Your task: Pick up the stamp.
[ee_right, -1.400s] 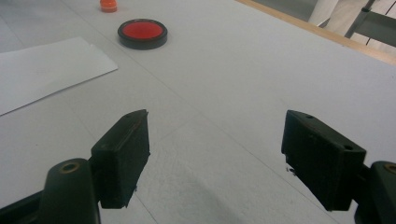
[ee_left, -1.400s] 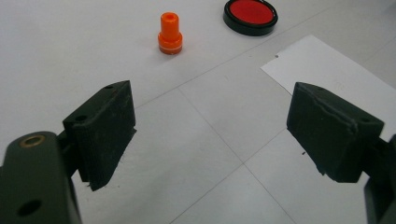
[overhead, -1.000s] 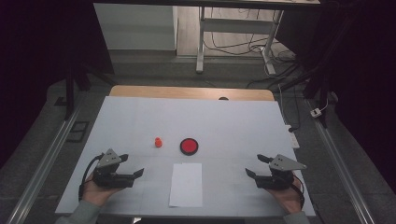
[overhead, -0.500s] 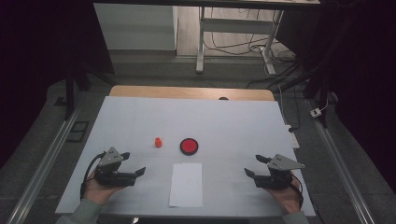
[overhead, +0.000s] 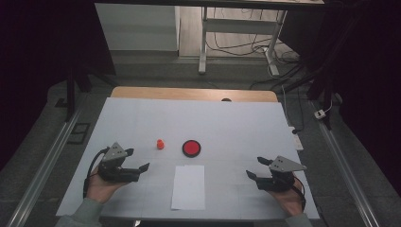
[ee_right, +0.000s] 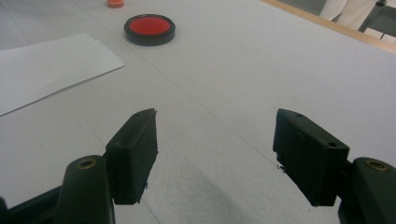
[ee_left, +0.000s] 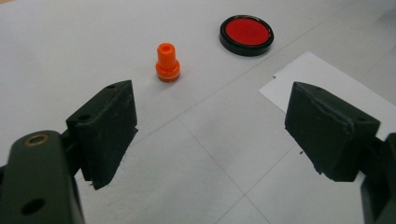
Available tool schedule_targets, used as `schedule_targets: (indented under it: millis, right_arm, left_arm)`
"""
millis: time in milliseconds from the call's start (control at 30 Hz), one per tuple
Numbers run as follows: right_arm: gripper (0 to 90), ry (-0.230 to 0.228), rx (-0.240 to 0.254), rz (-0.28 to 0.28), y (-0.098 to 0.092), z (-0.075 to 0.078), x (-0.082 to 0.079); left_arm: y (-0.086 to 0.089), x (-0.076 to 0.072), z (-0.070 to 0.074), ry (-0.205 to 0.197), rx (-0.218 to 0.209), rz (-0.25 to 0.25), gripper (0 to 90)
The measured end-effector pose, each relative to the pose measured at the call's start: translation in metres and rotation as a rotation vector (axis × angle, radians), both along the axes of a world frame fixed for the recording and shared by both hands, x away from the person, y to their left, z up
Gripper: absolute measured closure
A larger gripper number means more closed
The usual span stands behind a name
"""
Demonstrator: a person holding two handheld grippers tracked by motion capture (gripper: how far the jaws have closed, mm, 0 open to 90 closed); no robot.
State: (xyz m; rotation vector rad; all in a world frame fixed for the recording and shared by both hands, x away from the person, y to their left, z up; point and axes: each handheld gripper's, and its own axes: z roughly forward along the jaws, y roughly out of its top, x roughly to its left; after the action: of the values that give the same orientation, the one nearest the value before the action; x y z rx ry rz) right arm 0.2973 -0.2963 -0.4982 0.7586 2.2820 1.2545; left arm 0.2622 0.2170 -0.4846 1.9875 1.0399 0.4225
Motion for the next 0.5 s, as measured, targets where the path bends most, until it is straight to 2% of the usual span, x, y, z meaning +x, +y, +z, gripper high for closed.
schedule_targets:
  millis: [100, 367, 500]
  right_arm:
    - [30.1, -0.002, 0.021, -0.002, -0.001, 0.001, -0.001]
    - [30.4, -0.007, 0.003, -0.012, 0.0, 0.001, -0.001]
    - [30.5, -0.006, 0.005, -0.007, 0.0, 0.001, 0.001]
  left_arm:
    - [-0.001, 0.003, 0.004, 0.004, -0.003, -0.004, 18.0]
    - [-0.009, 0.013, 0.015, 0.01, 0.005, -0.018, 19.2]
    - [-0.013, 0.016, 0.018, 0.007, 0.03, -0.023, 19.4]
